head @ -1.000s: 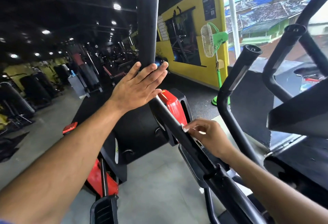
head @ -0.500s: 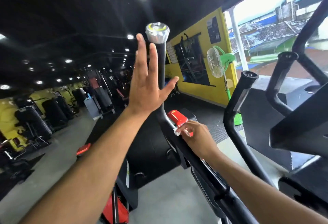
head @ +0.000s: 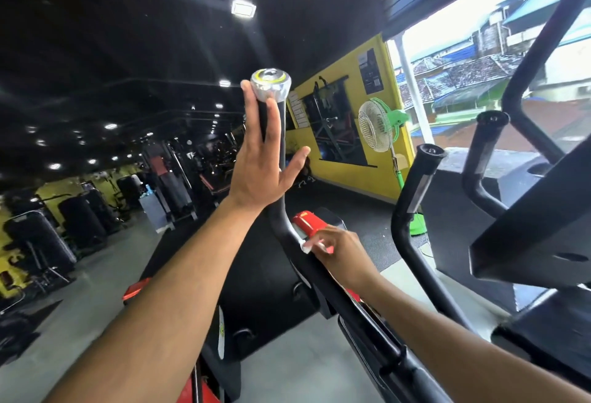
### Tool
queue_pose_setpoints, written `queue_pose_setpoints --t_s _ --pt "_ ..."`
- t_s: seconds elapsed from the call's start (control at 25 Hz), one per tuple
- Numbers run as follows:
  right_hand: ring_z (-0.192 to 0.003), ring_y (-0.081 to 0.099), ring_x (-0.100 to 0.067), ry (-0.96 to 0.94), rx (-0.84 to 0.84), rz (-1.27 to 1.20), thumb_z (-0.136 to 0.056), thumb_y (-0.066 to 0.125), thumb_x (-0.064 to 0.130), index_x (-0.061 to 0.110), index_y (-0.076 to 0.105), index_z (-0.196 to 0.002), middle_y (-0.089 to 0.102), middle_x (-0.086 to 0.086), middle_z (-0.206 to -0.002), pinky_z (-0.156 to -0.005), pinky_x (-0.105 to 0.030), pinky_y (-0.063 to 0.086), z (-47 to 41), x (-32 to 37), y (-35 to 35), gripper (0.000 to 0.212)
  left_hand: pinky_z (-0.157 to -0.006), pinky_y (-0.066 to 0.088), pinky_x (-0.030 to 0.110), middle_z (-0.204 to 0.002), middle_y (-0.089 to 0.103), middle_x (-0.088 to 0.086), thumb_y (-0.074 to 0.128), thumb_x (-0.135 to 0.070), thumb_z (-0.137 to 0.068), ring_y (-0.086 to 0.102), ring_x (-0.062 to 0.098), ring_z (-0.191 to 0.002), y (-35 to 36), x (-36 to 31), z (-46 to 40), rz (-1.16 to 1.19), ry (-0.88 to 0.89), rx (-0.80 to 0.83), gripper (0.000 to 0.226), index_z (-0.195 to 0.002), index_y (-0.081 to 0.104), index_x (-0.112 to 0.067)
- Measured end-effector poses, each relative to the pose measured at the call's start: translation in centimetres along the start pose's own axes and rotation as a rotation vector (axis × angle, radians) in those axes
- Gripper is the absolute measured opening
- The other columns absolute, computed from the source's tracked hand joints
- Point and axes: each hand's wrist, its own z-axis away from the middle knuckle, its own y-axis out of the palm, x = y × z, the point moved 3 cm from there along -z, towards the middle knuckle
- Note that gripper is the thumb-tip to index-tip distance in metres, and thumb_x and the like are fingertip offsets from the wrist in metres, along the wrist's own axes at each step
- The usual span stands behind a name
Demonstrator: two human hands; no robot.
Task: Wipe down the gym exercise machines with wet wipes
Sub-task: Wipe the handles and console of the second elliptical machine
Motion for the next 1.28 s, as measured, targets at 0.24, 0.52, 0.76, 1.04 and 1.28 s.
queue_pose_setpoints --t_s 0.24,0.52,0.76,1.04,1.28 --pt "-0.073 0.065 -0.012 0.092 -0.043 -0.074 -0.092 0.069 0.014 0.041 0.075 -0.083 0.073 0.008 -0.086 -0.073 -0.034 0.054 0.6 -2.2 0.8 0.029 -0.13 0.016 0.045 -0.166 -0.022 0.026 0.057 -0.025 -0.098 -0.018 0.027 -0.158 0.3 0.5 0.2 0.045 0.099 -0.006 0.099 -0.163 -0.018 -0.028" --pt "-0.083 0.066 -0.004 -0.098 -0.047 0.097 -0.091 0.07 0.007 0.032 0.078 -0.088 0.068 0.022 -0.09 -0.078 -0.027 0.052 -1.3 -0.3 1.0 0.026 -0.13 0.011 0.042 -0.166 -0.034 -0.009 0.055 -0.025 -0.102 -0.018 0.024 -0.158 1.7 1.6 2.7 0.094 0.134 -0.026 0.092 -0.165 -0.011 -0.032" --pt "-0.097 0.058 -0.016 -0.437 0.066 0.554 -0.1 0.062 0.014 0.025 0.071 -0.112 0.057 0.011 -0.108 -0.077 -0.038 0.054 0.5 1.4 1.7 0.019 -0.131 0.006 0.044 -0.164 -0.037 -0.011 0.045 -0.035 -0.107 -0.021 0.02 -0.157 2.2 2.1 2.9 0.118 0.169 -0.059 0.081 -0.163 -0.013 -0.034" --pt "-0.108 0.057 -0.023 -0.462 0.324 0.78 -0.104 0.047 0.019 0.02 0.065 -0.129 0.06 0.005 -0.123 -0.085 -0.035 0.056 10.4 -0.2 -1.3 0.031 -0.131 0.016 0.045 -0.161 -0.04 -0.011 0.055 -0.032 -0.103 -0.015 0.019 -0.158 3.5 2.2 3.4 0.112 0.08 -0.104 0.092 -0.16 -0.016 -0.04" --pt "-0.112 0.047 -0.019 -0.466 0.306 0.973 -0.097 0.041 0.022 0.015 0.068 -0.117 0.058 0.002 -0.118 -0.071 -0.035 0.06 3.2 3.7 2.5 0.034 -0.131 0.018 0.045 -0.163 -0.037 -0.012 0.058 -0.03 -0.102 -0.011 0.018 -0.159 3.3 2.0 4.3 0.155 0.038 -0.1 0.095 -0.161 -0.015 -0.042"
